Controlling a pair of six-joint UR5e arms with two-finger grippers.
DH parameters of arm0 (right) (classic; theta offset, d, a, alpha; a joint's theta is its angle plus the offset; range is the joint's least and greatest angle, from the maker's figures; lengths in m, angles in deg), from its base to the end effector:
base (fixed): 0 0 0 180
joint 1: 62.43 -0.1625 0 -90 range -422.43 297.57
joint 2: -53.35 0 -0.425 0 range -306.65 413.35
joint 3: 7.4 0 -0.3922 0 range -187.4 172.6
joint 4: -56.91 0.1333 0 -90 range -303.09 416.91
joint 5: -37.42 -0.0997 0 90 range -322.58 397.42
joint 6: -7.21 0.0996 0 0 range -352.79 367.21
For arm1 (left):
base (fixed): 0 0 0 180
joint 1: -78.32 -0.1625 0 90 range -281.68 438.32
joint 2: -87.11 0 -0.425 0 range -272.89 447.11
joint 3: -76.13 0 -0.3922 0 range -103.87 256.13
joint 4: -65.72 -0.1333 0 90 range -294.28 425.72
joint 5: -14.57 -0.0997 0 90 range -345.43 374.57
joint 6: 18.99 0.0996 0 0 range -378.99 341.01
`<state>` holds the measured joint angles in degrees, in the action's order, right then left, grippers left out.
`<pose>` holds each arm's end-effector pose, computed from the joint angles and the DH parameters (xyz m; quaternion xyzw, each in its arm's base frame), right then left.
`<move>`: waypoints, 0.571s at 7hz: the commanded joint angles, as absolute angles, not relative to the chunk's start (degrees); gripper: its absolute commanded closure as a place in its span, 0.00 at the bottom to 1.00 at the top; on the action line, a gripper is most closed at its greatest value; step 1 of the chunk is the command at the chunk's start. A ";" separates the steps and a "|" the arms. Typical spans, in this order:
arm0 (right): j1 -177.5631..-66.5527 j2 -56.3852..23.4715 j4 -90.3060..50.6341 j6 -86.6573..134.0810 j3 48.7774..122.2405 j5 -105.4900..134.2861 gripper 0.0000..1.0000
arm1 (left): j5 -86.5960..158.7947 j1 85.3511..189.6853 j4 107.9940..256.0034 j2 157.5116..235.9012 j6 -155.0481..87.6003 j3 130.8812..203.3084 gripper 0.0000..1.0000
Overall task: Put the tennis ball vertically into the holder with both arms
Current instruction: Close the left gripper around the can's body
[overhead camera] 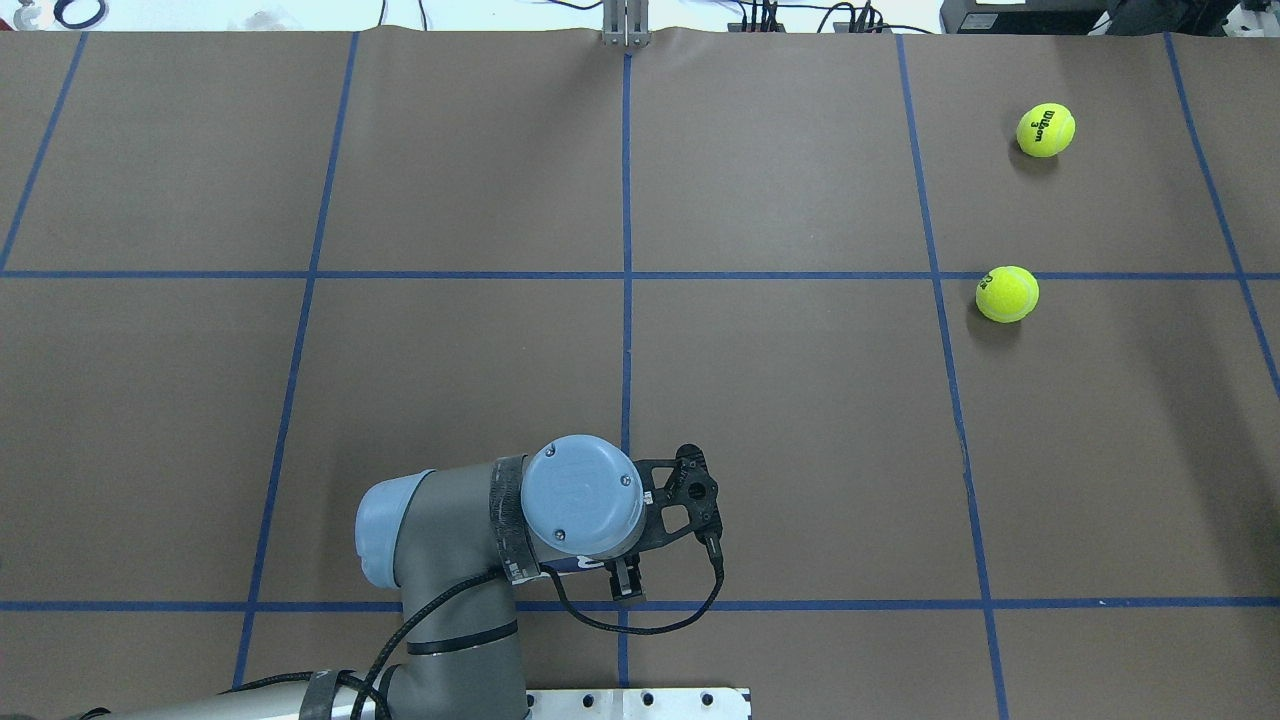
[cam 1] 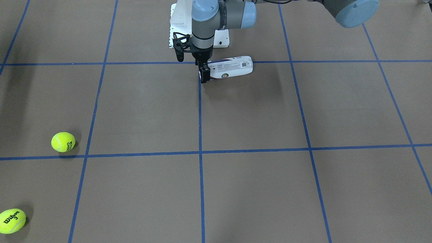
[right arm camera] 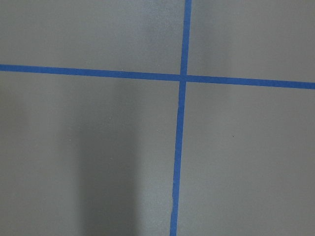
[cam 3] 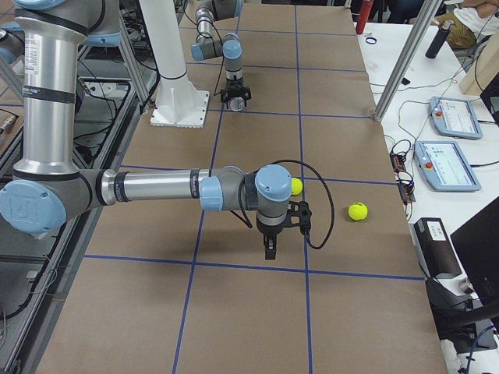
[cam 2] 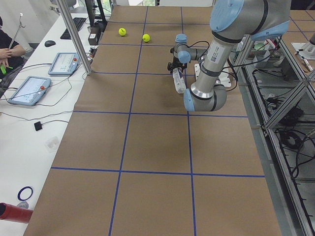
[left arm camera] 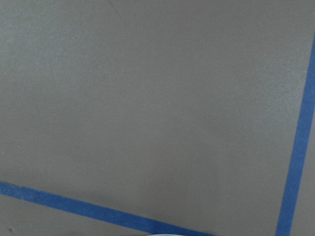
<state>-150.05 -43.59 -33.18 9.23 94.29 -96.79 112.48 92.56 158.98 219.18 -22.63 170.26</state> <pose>0.0453 -0.4469 0.6150 0.0232 -0.3772 -0.0182 0.9257 0.6452 -0.2871 0.1833 0.2811 0.3148 0.5567 0.7155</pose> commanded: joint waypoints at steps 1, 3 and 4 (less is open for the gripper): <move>-150.05 -43.59 -33.18 9.23 94.29 -96.79 0.01 | 112.48 92.47 158.97 219.12 -22.77 170.52 0.10; -150.05 -43.59 -33.18 9.23 94.29 -96.79 0.00 | 112.56 92.65 158.97 219.21 -22.77 172.09 0.53; -150.05 -43.59 -33.18 9.23 94.47 -96.79 0.01 | 112.56 93.08 158.88 219.21 -22.77 174.45 0.66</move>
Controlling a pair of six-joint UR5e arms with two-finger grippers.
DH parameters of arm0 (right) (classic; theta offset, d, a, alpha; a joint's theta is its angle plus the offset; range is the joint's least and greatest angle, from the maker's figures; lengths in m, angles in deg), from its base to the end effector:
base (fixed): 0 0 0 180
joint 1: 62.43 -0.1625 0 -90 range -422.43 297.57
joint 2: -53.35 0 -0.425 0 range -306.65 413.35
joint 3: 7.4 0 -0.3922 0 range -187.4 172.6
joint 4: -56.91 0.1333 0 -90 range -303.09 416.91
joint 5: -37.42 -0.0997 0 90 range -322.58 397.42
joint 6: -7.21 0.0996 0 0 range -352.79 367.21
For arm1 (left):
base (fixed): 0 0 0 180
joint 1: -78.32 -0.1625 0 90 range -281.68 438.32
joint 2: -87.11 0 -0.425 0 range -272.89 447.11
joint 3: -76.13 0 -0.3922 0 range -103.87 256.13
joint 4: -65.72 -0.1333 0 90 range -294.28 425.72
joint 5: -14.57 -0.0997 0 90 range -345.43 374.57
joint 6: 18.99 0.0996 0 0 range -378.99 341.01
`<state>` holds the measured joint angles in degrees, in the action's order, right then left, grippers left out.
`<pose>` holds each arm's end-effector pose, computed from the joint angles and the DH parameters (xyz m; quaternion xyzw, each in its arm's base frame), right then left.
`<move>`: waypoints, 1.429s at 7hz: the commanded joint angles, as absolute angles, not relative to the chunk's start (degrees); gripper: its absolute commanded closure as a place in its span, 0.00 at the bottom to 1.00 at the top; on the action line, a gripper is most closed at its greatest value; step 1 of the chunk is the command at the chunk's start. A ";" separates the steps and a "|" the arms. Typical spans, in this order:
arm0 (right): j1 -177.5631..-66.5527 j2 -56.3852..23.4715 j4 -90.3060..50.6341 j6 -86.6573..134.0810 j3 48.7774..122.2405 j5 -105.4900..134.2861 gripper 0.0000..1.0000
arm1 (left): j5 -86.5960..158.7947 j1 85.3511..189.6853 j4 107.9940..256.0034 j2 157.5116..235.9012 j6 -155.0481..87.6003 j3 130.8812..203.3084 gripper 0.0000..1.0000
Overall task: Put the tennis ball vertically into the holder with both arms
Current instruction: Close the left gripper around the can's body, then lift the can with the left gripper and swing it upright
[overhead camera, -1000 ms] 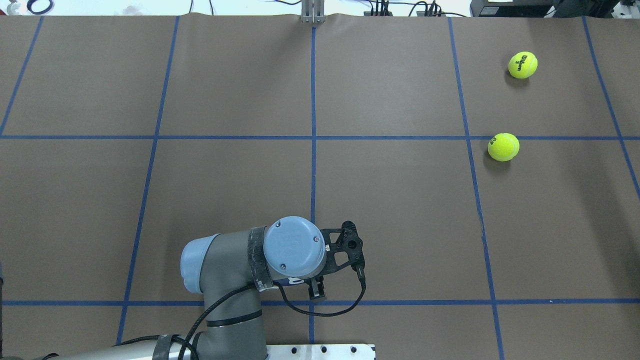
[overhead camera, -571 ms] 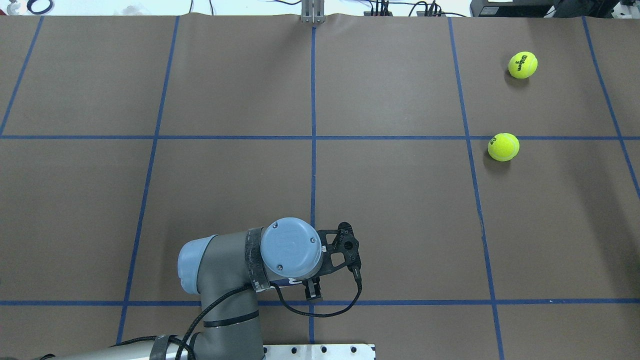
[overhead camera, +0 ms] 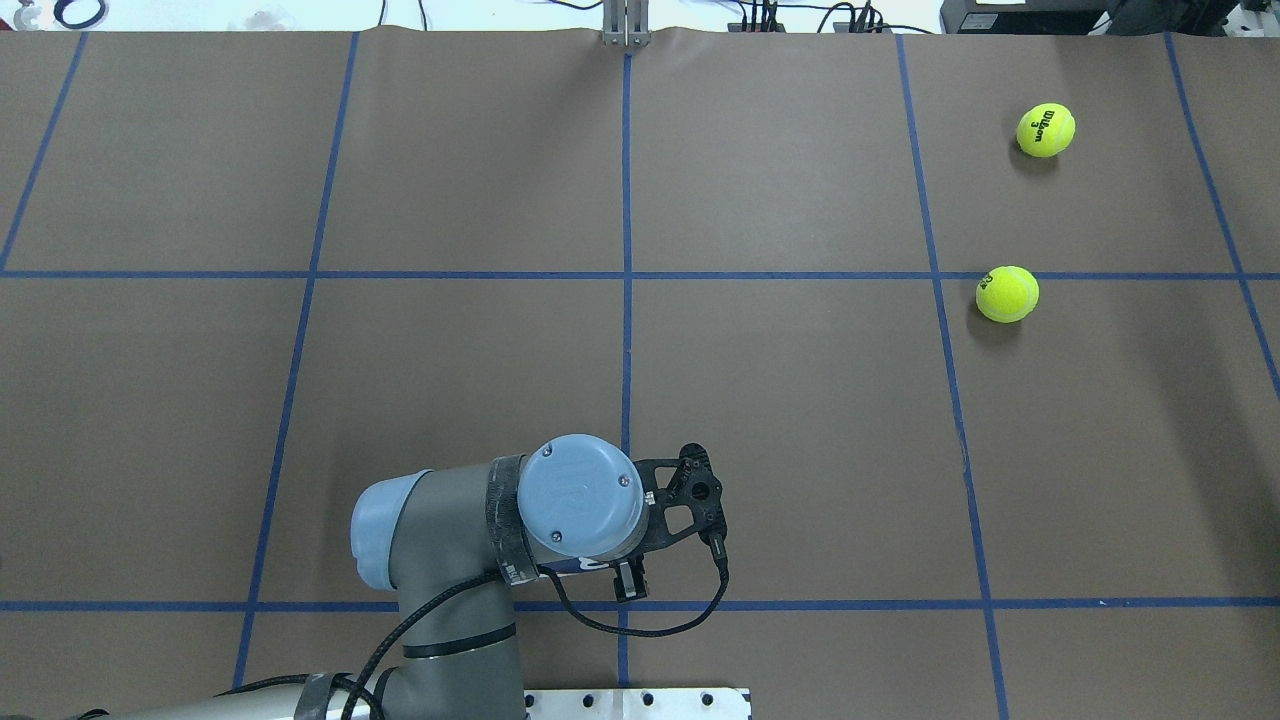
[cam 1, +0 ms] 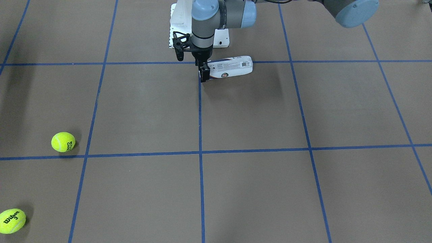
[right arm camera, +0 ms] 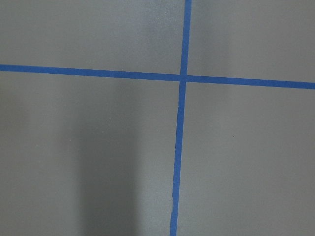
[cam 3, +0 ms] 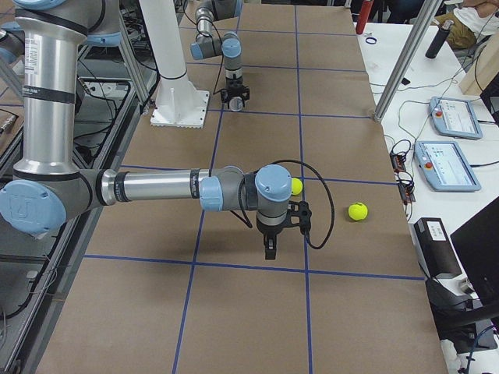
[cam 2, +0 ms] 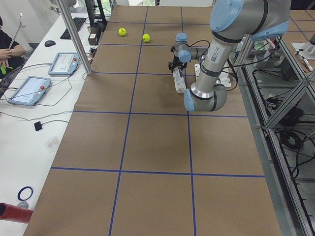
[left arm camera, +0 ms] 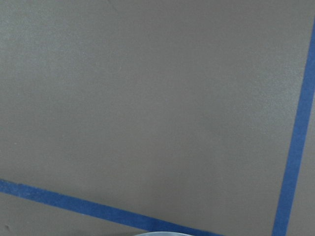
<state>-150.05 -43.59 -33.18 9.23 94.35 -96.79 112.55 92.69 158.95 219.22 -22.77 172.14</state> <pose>0.0453 -0.4470 0.6144 0.0237 -0.3772 -0.0184 0.9257 0.6350 -0.2860 0.1695 0.2925 0.3244 0.5519 0.7104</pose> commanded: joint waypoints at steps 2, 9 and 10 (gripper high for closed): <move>-150.05 -43.68 -33.18 9.23 94.73 -96.79 0.01 | 112.39 96.32 158.71 219.04 -23.38 182.86 0.72; -150.05 -42.89 -33.18 9.23 94.73 -97.58 0.01 | 94.32 109.70 196.76 219.04 -45.25 182.96 0.74; -150.05 -42.72 -33.18 9.23 94.82 -97.58 0.00 | 89.67 109.53 208.51 219.04 -47.71 176.04 0.74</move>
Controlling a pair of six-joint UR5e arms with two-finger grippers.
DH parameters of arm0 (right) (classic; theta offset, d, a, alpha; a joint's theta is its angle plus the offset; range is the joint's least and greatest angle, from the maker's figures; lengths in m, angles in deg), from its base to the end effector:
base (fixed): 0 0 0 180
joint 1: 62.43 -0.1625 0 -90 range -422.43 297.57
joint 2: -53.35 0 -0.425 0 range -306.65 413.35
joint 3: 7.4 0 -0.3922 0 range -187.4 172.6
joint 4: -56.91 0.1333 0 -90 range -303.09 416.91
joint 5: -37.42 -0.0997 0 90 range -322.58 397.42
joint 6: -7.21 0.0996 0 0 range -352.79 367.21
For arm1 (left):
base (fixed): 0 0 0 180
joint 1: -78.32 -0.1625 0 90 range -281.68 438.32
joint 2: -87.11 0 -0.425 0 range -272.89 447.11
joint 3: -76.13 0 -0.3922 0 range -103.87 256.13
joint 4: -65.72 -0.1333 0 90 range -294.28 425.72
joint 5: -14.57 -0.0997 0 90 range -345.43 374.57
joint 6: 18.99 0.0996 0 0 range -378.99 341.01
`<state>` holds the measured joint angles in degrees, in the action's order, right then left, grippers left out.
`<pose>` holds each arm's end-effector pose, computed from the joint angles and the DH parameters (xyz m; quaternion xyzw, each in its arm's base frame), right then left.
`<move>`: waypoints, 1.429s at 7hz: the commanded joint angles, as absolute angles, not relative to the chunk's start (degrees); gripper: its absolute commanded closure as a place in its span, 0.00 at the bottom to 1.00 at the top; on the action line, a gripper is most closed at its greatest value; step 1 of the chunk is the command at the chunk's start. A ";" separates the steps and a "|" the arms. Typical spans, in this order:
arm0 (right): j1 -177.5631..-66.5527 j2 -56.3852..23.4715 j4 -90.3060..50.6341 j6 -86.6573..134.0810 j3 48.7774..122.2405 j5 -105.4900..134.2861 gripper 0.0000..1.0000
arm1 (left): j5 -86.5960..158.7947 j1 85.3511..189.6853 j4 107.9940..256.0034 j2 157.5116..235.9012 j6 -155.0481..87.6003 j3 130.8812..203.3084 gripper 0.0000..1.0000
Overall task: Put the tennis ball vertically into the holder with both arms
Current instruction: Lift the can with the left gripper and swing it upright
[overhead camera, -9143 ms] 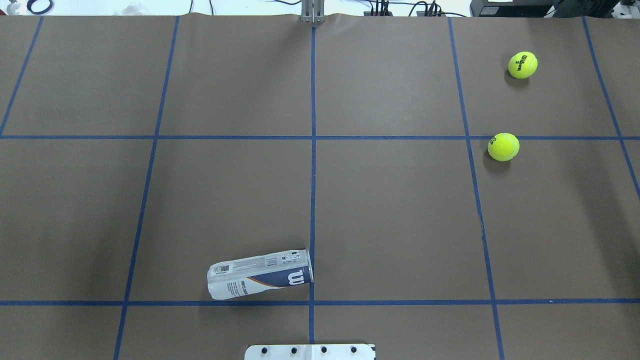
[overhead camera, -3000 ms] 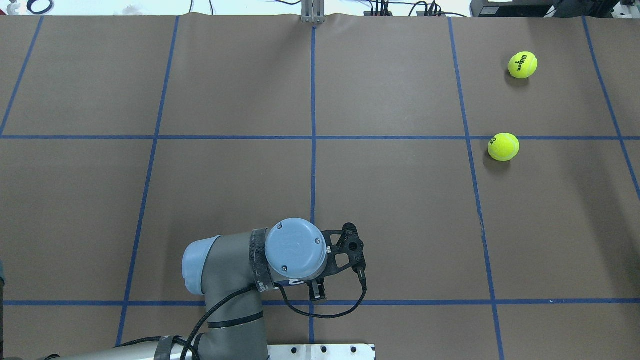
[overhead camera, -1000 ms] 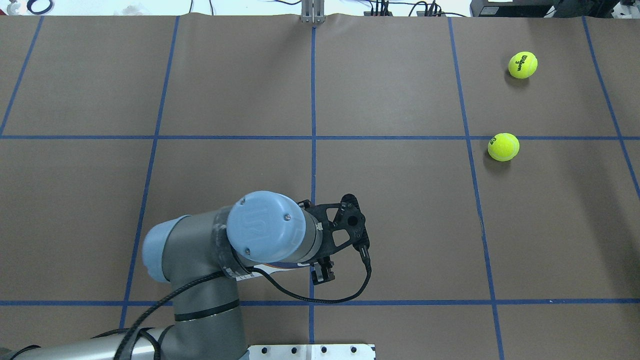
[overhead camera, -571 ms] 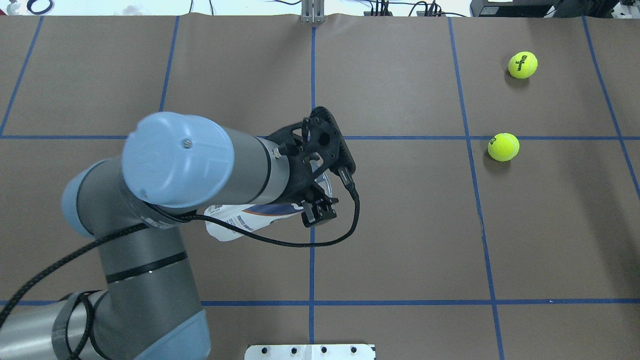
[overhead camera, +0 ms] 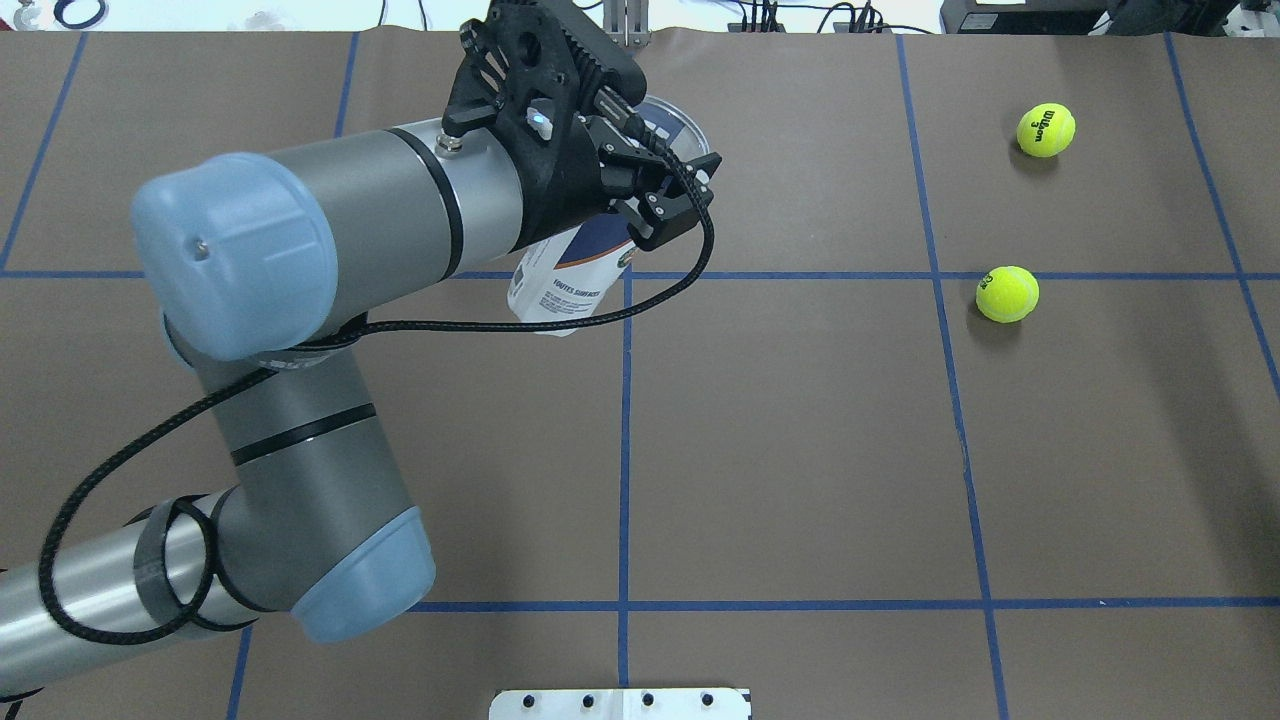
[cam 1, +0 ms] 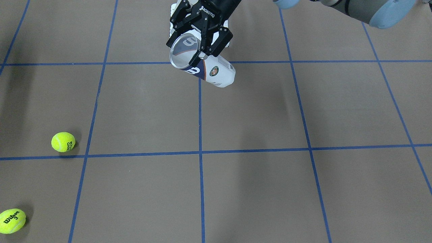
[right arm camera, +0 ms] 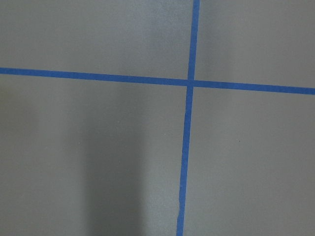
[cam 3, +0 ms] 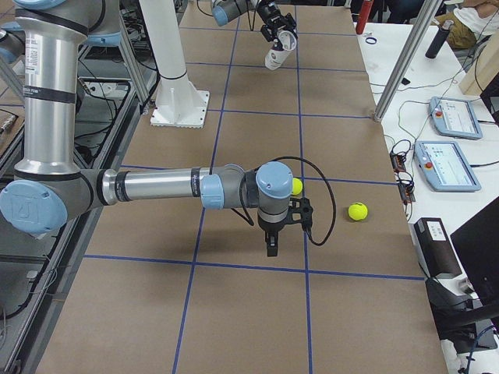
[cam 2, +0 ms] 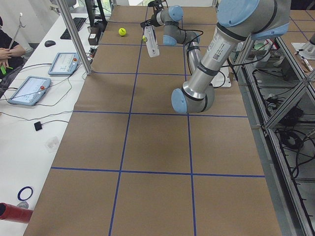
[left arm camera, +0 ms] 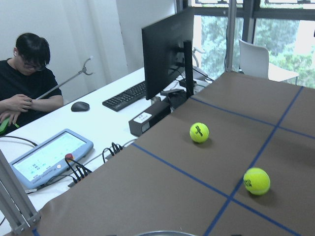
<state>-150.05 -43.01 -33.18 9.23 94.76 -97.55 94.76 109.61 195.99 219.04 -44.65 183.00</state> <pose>0.0442 -0.4516 0.6054 0.0313 -0.3835 -0.0219 0.9228 0.4076 -0.4236 0.0293 0.5989 0.4679 0.1216 0.6384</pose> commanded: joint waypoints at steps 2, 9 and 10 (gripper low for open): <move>-150.05 -41.75 -33.18 9.32 94.99 -97.67 0.01 | 85.33 109.26 233.65 219.04 -49.57 164.15 0.74; -150.05 -41.40 -33.18 9.32 95.17 -97.76 0.01 | 85.14 108.91 265.41 214.82 -47.56 143.45 0.74; -150.05 -41.40 -33.18 9.32 95.17 -97.76 0.00 | 84.79 108.39 265.93 214.90 -47.56 143.36 0.74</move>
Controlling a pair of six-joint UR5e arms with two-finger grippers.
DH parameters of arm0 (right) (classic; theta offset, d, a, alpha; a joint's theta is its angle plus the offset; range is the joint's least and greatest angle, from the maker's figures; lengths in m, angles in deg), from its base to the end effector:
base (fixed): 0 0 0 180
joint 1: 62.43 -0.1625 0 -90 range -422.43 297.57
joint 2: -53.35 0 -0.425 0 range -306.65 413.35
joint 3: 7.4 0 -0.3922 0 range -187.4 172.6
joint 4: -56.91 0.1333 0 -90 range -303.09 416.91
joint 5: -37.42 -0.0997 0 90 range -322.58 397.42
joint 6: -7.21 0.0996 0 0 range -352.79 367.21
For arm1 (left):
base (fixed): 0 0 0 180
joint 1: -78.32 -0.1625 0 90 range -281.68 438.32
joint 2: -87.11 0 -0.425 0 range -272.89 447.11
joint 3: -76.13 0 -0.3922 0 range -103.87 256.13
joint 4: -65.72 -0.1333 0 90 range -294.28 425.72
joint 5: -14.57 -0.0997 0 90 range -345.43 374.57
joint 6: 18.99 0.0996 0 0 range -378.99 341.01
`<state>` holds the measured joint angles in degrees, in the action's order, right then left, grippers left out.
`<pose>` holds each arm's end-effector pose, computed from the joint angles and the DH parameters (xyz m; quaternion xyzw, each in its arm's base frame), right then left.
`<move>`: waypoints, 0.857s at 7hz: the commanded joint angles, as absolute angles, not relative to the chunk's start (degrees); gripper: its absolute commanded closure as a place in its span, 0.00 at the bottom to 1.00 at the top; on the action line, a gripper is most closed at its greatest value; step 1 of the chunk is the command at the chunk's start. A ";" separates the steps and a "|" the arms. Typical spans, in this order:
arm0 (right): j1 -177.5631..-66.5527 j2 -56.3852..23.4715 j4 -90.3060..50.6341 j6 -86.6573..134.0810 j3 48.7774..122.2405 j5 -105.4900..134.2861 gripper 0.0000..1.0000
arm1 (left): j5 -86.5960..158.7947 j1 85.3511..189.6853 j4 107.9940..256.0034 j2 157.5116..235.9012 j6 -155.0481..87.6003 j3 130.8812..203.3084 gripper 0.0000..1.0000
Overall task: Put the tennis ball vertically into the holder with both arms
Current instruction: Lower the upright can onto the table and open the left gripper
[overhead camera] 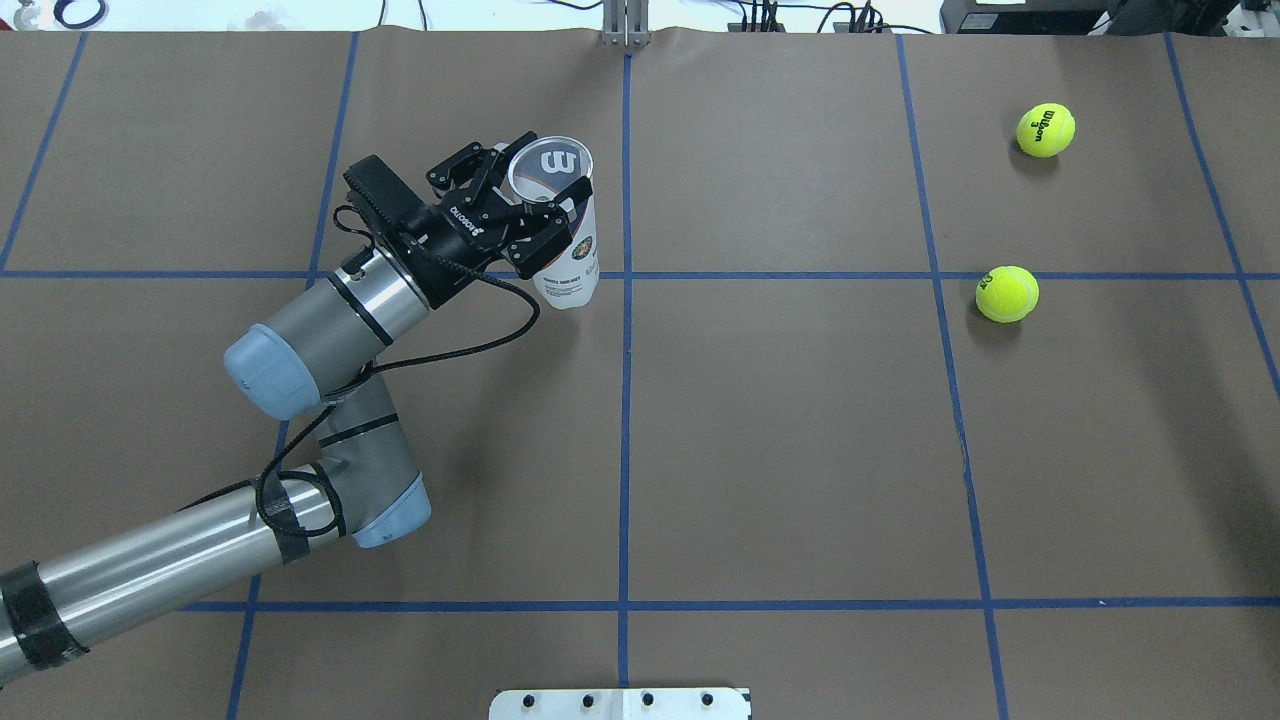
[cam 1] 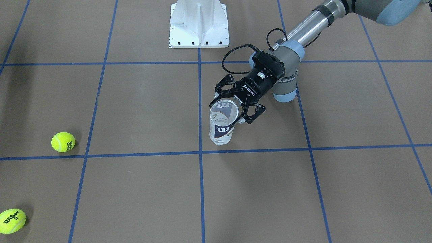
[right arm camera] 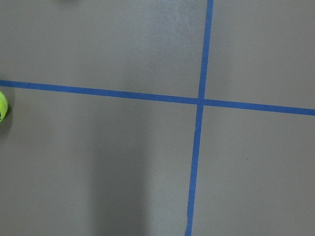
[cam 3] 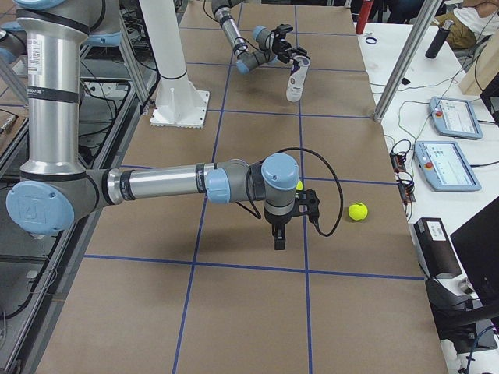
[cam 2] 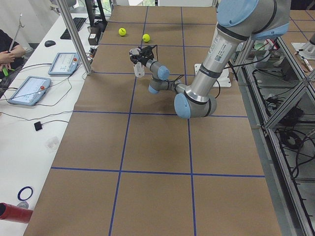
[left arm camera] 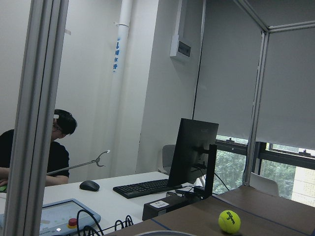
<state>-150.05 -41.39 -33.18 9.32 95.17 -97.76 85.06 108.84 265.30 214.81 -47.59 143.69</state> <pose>0.0434 -0.4639 0.5888 0.0473 -0.3854 -0.0281 0.9211 0.4826 -0.4778 0.2601 0.6825 0.5509 -0.0233 0.4798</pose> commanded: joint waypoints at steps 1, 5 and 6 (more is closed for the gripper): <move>-150.05 -41.40 -33.18 9.32 95.17 -97.76 0.01 | 81.92 107.25 268.63 215.08 -47.56 141.88 0.74; -150.05 -41.39 -33.18 9.32 95.17 -97.76 0.01 | 81.10 106.54 269.27 214.73 -47.56 140.99 0.74; -150.05 -41.31 -33.18 9.32 95.17 -97.76 0.01 | 81.10 106.36 269.36 214.56 -47.56 140.99 0.74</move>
